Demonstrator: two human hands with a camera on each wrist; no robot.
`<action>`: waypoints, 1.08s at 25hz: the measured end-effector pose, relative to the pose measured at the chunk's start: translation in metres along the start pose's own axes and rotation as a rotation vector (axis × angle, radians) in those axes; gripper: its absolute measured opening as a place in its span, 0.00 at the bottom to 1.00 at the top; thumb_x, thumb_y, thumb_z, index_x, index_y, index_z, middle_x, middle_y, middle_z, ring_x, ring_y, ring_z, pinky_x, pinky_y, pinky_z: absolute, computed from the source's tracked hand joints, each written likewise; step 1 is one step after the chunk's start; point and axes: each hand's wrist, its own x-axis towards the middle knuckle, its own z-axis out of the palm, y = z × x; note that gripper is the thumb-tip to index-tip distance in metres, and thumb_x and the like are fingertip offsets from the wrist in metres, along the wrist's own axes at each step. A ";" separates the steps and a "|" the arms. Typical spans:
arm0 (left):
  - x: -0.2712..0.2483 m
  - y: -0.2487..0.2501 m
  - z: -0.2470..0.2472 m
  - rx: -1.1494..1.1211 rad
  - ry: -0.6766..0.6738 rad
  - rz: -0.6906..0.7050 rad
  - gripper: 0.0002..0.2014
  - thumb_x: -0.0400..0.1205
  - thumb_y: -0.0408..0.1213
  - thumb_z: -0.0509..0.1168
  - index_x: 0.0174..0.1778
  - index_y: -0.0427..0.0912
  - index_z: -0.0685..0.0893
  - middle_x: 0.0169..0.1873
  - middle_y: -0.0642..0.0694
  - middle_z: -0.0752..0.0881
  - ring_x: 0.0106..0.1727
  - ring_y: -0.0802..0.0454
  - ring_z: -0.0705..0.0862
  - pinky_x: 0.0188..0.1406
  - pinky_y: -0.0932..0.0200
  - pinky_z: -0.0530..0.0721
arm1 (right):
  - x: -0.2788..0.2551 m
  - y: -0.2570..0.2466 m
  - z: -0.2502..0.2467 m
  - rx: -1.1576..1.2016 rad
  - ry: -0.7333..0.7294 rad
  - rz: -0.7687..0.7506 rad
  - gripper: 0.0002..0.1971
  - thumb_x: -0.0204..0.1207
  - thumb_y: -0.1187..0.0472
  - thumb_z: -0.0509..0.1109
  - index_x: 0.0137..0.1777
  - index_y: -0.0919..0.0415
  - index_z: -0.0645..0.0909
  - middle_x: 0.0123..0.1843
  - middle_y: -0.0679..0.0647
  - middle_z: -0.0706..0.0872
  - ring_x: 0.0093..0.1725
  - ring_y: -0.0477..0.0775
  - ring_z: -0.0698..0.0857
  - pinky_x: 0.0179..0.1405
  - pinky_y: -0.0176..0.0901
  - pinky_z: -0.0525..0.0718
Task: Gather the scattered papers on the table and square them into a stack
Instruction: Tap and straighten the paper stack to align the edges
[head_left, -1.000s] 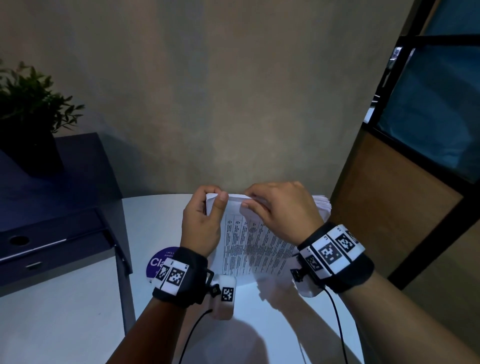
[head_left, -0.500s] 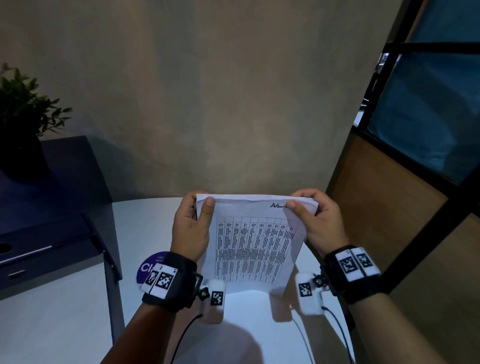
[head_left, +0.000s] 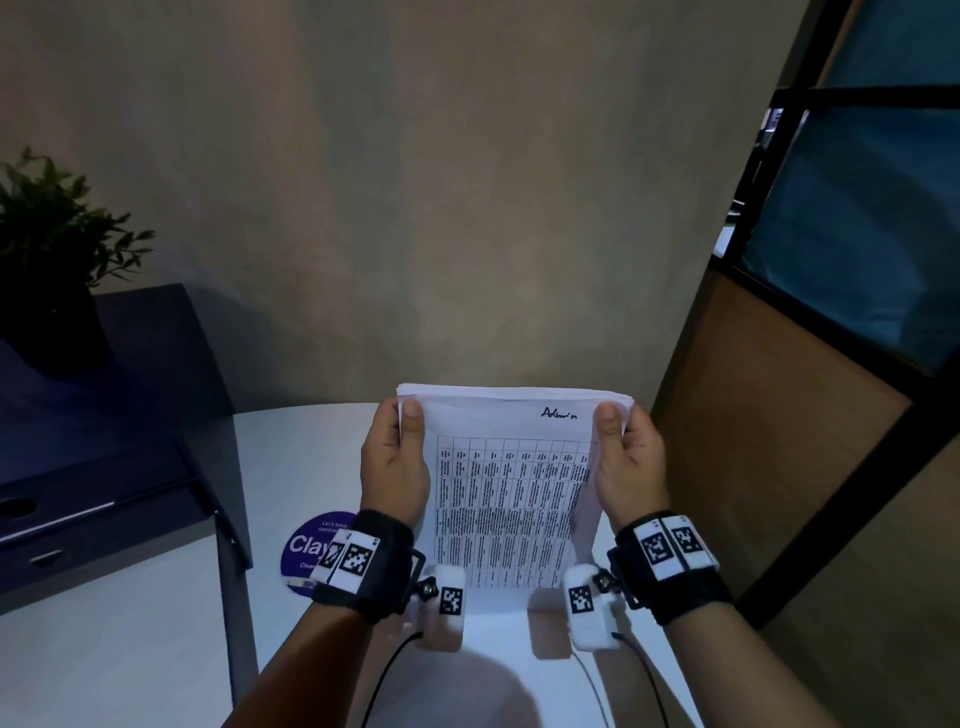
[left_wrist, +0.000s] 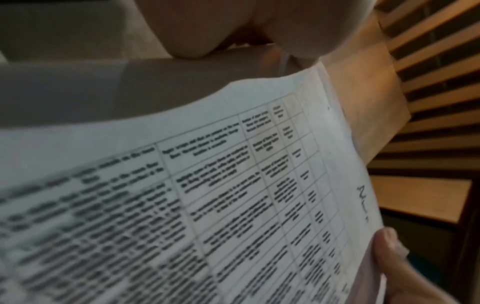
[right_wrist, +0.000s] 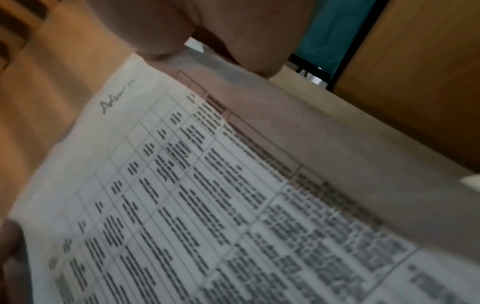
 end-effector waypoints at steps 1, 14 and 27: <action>0.000 0.001 0.002 0.020 0.025 0.004 0.23 0.78 0.68 0.60 0.49 0.51 0.84 0.48 0.42 0.89 0.54 0.35 0.88 0.56 0.27 0.86 | 0.001 -0.001 0.000 0.000 0.013 -0.003 0.09 0.87 0.59 0.59 0.47 0.55 0.79 0.37 0.31 0.90 0.38 0.31 0.88 0.34 0.24 0.81; -0.016 -0.012 -0.007 0.204 -0.070 0.009 0.23 0.84 0.60 0.53 0.51 0.46 0.84 0.46 0.46 0.92 0.50 0.49 0.92 0.52 0.35 0.89 | -0.007 -0.018 -0.002 0.213 -0.002 0.120 0.13 0.89 0.62 0.56 0.56 0.71 0.79 0.33 0.41 0.92 0.34 0.36 0.89 0.30 0.28 0.83; -0.006 -0.007 -0.015 0.196 -0.126 0.032 0.15 0.83 0.54 0.65 0.66 0.62 0.76 0.58 0.57 0.89 0.61 0.59 0.87 0.59 0.55 0.86 | -0.030 0.018 -0.007 -0.005 -0.084 0.165 0.11 0.83 0.63 0.68 0.57 0.45 0.80 0.47 0.37 0.92 0.50 0.33 0.89 0.44 0.26 0.84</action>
